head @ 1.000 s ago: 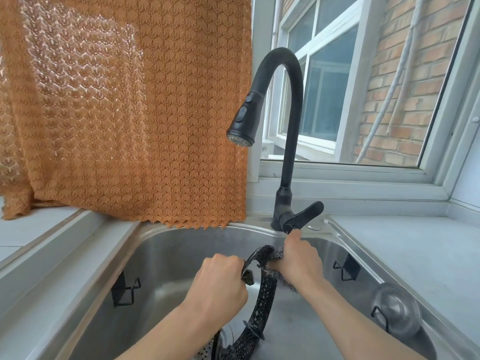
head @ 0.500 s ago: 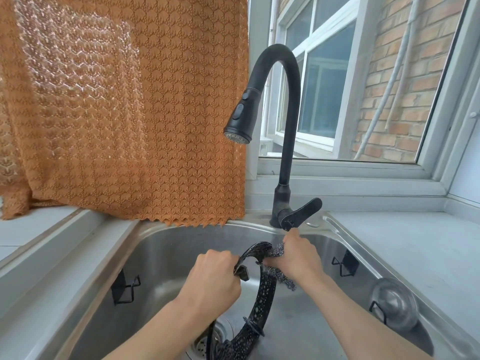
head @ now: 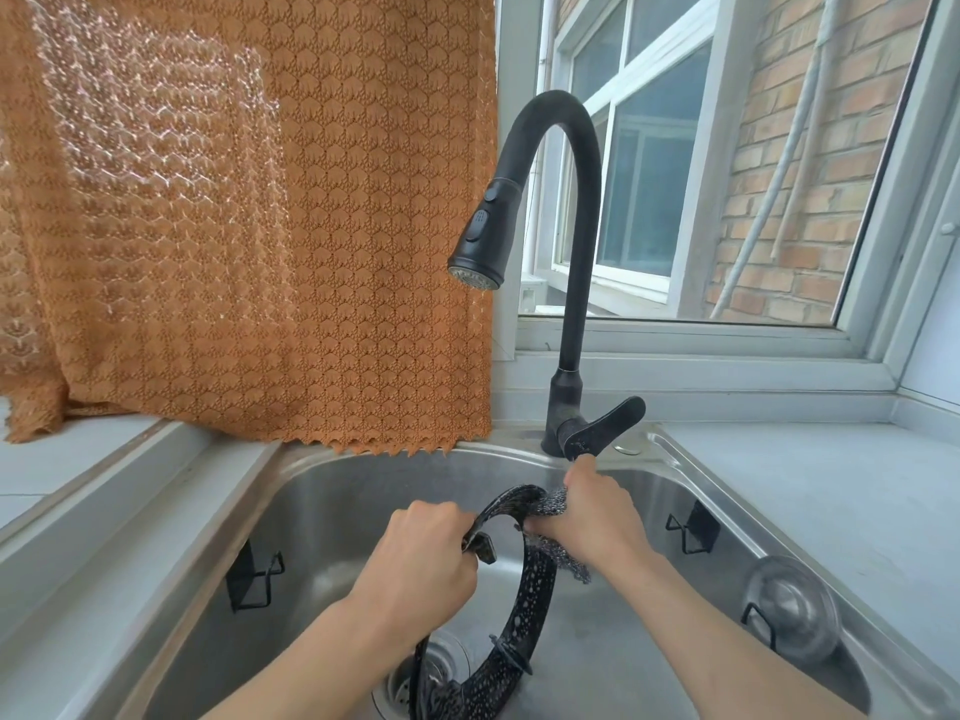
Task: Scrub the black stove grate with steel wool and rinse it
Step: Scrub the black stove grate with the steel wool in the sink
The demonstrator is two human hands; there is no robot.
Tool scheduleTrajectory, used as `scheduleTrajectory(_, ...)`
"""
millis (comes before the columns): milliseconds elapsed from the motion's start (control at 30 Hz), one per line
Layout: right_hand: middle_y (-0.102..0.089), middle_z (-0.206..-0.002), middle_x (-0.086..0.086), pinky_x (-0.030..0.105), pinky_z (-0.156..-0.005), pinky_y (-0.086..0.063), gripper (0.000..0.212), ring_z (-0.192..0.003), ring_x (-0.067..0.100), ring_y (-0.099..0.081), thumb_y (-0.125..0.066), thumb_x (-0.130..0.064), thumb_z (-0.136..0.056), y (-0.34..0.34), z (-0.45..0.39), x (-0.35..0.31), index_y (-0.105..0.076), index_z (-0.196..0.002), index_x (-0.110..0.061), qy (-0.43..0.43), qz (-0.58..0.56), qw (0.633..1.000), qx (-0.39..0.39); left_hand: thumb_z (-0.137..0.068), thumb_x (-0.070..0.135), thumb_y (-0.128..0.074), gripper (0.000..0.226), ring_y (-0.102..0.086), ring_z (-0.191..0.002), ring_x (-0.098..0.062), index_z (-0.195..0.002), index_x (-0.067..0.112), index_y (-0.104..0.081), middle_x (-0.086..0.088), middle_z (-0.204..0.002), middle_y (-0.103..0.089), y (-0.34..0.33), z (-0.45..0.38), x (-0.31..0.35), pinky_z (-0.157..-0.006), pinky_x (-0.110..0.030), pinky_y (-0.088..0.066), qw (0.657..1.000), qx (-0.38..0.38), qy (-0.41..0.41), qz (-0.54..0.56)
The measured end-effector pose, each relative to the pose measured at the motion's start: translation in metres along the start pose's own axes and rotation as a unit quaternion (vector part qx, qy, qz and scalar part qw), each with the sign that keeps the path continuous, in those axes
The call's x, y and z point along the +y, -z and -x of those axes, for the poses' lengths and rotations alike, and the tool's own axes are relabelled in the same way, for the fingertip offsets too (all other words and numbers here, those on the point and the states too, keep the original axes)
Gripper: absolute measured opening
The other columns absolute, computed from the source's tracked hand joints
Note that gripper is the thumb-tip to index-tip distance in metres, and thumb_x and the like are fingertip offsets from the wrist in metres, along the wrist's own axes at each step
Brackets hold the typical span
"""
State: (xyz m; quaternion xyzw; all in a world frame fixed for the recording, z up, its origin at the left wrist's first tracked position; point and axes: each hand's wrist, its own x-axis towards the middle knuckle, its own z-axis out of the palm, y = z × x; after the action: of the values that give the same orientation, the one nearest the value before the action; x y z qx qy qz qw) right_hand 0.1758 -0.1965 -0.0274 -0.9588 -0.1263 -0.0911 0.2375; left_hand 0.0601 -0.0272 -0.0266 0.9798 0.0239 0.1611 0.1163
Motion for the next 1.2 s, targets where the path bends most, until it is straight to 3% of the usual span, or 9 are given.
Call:
scheduleTrajectory(133,-0.064,-0.094,0.004,0.040,-0.070,-0.054,0.071,-0.090,0.029,-0.067,-0.084,-0.051,-0.074,0.004,0.000,0.004,-0.041,-0.115,-0.012,-0.011,-0.018,1.000,0.018,-0.083,0.013,-0.046,0.028,-0.060,-0.077,-0.034,-0.096,0.016,-0.071,-0.008,-0.080,-0.066,0.000,-0.001,0.001,-0.075,-0.044,-0.054,1.000,-0.002,0.001,0.005)
scheduleTrajectory(400,-0.061,-0.078,-0.001,0.044,-0.068,-0.054,0.063,-0.077,0.030,-0.065,-0.083,-0.046,-0.076,0.006,0.013,-0.018,-0.032,-0.099,-0.019,0.084,-0.060,0.992,0.066,-0.087,0.014,-0.049,0.027,-0.047,-0.071,-0.032,-0.100,0.015,-0.073,-0.007,-0.080,-0.062,0.010,0.002,0.000,-0.072,-0.037,-0.047,1.000,-0.003,0.016,0.000)
scheduleTrajectory(533,-0.057,-0.071,-0.004,0.037,-0.061,-0.047,0.058,-0.066,0.022,-0.059,-0.080,-0.045,-0.081,0.006,0.021,-0.023,-0.027,-0.097,-0.025,0.159,-0.046,0.982,0.088,-0.088,0.014,-0.050,0.026,-0.046,-0.071,-0.032,-0.099,0.017,-0.073,0.000,-0.069,-0.052,0.011,0.002,0.000,-0.068,-0.035,-0.041,1.000,-0.002,0.021,-0.008)
scheduleTrajectory(667,-0.046,-0.062,-0.009,0.035,-0.054,-0.038,0.056,-0.056,0.021,-0.048,-0.077,-0.044,-0.084,0.006,0.025,-0.028,-0.026,-0.097,-0.025,0.255,-0.022,0.962,0.095,-0.087,0.015,-0.050,0.028,-0.057,-0.079,-0.033,-0.101,0.019,-0.074,-0.007,-0.085,-0.067,0.008,0.000,-0.004,-0.073,-0.036,-0.047,0.999,-0.011,0.032,0.002)
scheduleTrajectory(867,-0.045,-0.062,-0.010,0.033,-0.047,-0.028,0.059,-0.054,0.022,-0.035,-0.080,-0.027,-0.073,0.000,0.028,-0.033,-0.025,-0.095,-0.028,0.392,0.031,0.913,0.111,-0.085,0.017,-0.051,0.029,-0.063,-0.087,-0.035,-0.100,0.023,-0.075,-0.007,-0.087,-0.069,0.007,-0.002,-0.010,-0.076,-0.038,-0.051,0.999,-0.011,0.035,0.013)
scheduleTrajectory(1067,-0.042,-0.061,-0.012,0.031,-0.044,-0.028,0.062,-0.052,0.019,-0.032,-0.084,-0.033,-0.071,0.000,0.026,-0.030,-0.027,-0.094,-0.027,0.388,0.046,0.911,0.135,-0.085,0.016,-0.053,0.032,-0.063,-0.085,-0.035,-0.100,0.030,-0.078,-0.004,-0.077,-0.063,0.009,-0.001,-0.011,-0.074,-0.036,-0.049,0.999,-0.013,0.027,0.033)
scheduleTrajectory(1200,-0.048,-0.060,-0.009,0.033,-0.050,-0.039,0.061,-0.051,0.018,-0.042,-0.078,-0.049,-0.081,0.003,0.020,-0.023,-0.023,-0.095,-0.029,0.316,0.022,0.941,0.121,-0.086,0.018,-0.052,0.031,-0.063,-0.084,-0.036,-0.101,0.028,-0.078,-0.008,-0.084,-0.068,0.009,-0.002,-0.013,-0.073,-0.037,-0.051,0.999,-0.019,0.023,0.036)
